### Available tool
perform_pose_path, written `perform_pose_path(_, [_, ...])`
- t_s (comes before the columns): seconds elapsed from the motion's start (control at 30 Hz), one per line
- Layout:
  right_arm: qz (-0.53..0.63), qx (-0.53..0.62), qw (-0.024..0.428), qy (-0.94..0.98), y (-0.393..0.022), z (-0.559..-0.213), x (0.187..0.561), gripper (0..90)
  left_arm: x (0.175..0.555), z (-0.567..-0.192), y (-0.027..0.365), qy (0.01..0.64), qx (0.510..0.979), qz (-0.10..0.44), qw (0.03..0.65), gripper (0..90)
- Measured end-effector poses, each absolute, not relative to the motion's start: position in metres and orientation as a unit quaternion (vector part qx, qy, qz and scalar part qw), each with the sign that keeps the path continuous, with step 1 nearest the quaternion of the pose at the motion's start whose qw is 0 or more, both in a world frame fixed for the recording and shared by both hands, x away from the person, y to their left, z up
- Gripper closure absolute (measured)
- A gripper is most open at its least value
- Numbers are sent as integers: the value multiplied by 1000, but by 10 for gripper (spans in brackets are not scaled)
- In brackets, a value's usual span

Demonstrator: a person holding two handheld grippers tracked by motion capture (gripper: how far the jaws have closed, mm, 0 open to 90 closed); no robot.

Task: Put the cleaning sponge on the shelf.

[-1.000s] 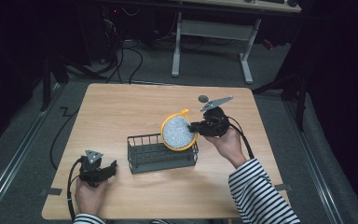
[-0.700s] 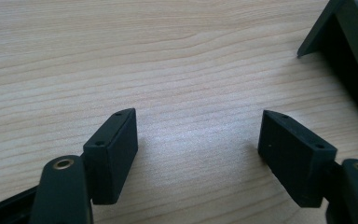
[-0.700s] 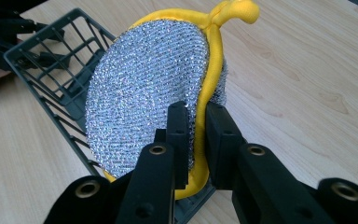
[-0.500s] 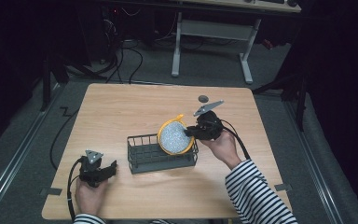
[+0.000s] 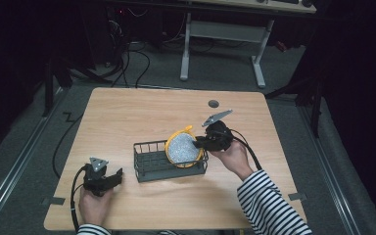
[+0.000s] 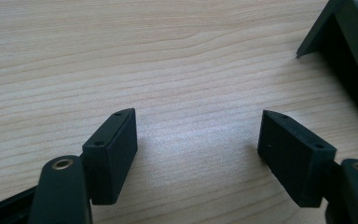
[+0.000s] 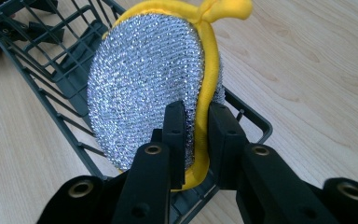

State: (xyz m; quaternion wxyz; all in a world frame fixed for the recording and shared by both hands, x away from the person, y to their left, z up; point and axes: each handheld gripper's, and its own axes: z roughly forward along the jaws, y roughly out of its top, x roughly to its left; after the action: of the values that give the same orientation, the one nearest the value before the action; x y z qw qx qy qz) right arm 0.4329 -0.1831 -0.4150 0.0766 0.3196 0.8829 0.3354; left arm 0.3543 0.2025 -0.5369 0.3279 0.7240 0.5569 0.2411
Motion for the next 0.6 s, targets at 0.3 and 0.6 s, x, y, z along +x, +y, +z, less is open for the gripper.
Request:
perform_pose_path(0.3, [341, 328, 74, 878, -186, -412, 431, 599, 354, -537, 203, 557, 724, 240, 329, 291])
perform_pose_path(0.6, [371, 344, 101, 857, -205, -399, 425, 520, 354, -537, 203, 557, 724, 240, 329, 290])
